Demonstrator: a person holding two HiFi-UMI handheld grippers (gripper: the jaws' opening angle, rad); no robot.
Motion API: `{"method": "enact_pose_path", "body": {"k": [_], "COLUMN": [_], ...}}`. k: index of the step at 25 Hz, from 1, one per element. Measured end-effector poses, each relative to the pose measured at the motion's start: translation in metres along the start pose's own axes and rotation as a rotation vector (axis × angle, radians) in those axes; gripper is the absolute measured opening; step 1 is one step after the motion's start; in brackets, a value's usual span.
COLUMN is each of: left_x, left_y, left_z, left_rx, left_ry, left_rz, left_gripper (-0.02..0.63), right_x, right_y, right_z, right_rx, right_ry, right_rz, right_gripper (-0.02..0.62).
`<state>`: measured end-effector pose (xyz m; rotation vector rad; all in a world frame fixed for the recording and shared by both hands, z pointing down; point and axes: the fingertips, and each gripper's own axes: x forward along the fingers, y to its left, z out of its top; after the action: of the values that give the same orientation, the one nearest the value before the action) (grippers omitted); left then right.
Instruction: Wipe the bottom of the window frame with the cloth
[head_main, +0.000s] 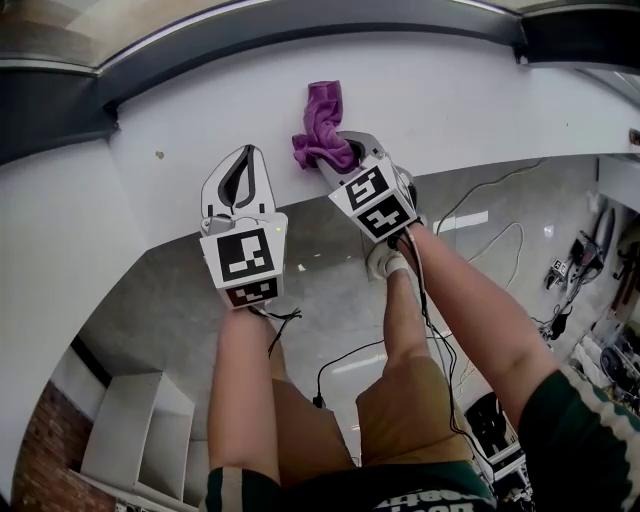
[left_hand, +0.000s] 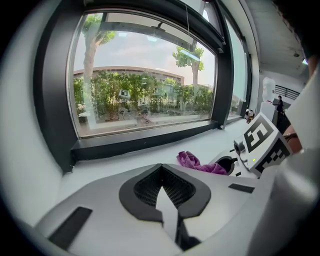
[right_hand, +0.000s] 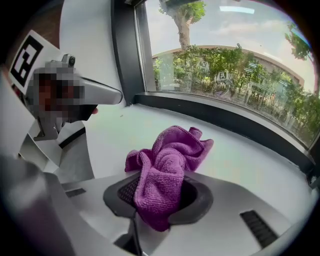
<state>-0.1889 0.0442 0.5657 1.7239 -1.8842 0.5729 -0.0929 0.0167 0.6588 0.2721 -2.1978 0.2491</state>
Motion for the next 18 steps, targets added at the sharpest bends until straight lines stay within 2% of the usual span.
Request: {"method": "enact_pose_path", "body": {"k": [5, 13, 18], "left_x": [-0.011, -0.009, -0.045], "left_y": [0.024, 0.032, 0.089], "left_z": [-0.008, -0.017, -0.03], "left_rx": [-0.011, -0.047, -0.089], "left_ry": [0.006, 0.007, -0.003], "left_rz": [0.026, 0.062, 0.108], "left_gripper": [0.005, 0.005, 0.005], "right_x": [0.014, 0.029, 0.047], "right_y": [0.016, 0.023, 0.074], "right_z": [0.01, 0.008, 0.045], "right_rx": [0.0, -0.062, -0.093], "right_ry": [0.005, 0.016, 0.018], "right_rz": [0.011, 0.053, 0.074], "right_gripper": [0.127, 0.127, 0.127]}}
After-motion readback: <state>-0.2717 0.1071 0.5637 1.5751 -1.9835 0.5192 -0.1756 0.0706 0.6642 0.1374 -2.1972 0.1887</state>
